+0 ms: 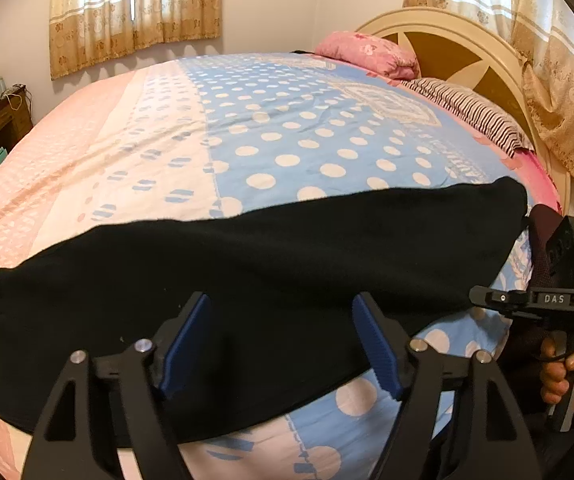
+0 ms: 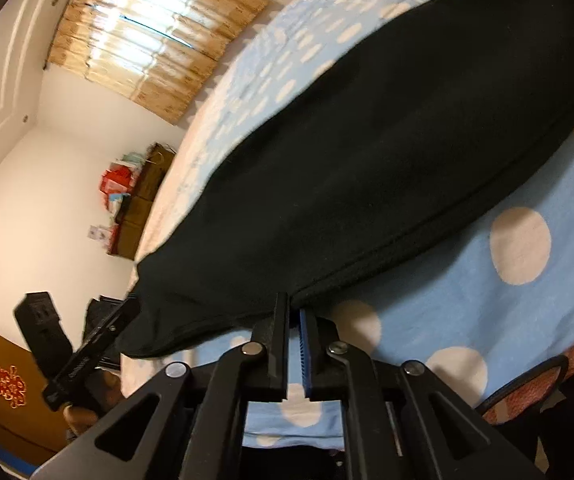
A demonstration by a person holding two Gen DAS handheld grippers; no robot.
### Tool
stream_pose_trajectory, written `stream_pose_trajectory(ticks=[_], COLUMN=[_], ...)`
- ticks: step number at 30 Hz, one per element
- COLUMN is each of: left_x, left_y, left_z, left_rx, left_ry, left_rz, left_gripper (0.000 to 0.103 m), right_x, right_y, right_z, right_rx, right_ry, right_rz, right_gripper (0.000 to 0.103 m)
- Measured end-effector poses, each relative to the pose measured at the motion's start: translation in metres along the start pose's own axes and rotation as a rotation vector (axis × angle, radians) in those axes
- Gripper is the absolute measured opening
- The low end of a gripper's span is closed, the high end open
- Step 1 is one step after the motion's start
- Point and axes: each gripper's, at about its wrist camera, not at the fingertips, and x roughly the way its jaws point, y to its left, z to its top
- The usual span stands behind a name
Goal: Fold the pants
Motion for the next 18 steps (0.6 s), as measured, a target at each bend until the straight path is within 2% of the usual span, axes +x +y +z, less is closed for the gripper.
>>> stream_pose_trajectory(ticks=[2,4,5,7,9,11,12,13,14,15,18], left_x=[0.0,-0.002,-0.004,-0.009,-0.015,-0.022,-0.025,-0.027,-0.027,-0.026,-0.019], left_y=[-0.001,0.004,0.007,0.019,0.033,0.044,0.05,0.053,0.056,0.057,0.048], left_z=[-0.003,-0.009,-0.011,-0.02,-0.029,-0.035,-0.037,-0.038,-0.037,-0.036,-0.03], left_rx=[0.01,0.016,0.015,0.003,-0.021,-0.043,-0.062,-0.078,-0.097,-0.123,-0.127], left_ry=[0.007,0.019,0.025,0.038,0.046,0.042,0.032,0.024,0.018,0.013,0.002], left_rz=[0.02,0.039,0.048,0.075,0.105,0.128,0.141,0.147,0.148,0.143,0.124], left_gripper=[0.076,0.076,0.076,0.076,0.076,0.076,0.076,0.076,0.076,0.076,0.076], right_x=[-0.002,-0.014,-0.024,-0.047,-0.066,-0.079,-0.077,-0.07,-0.058,-0.05,-0.015], right_y=[0.001,0.007,0.011,0.021,0.029,0.041,0.046,0.049,0.052,0.05,0.044], right_z=[0.001,0.003,0.003,0.01,0.02,0.033,0.038,0.046,0.055,0.062,0.077], right_rx=[-0.007,-0.054,-0.091,-0.167,-0.232,-0.318,-0.365,-0.406,-0.44,-0.451,-0.476], right_ry=[0.029,0.031,0.027,0.005,-0.042,-0.149,-0.173,-0.178,-0.177,-0.172,-0.156], right_rz=[0.009,-0.007,-0.017,-0.035,-0.06,-0.113,-0.153,-0.208,-0.268,-0.308,-0.395], right_gripper=[0.018,0.043,0.051,0.054,0.054,0.054,0.053,0.039,0.019,0.016,0.016])
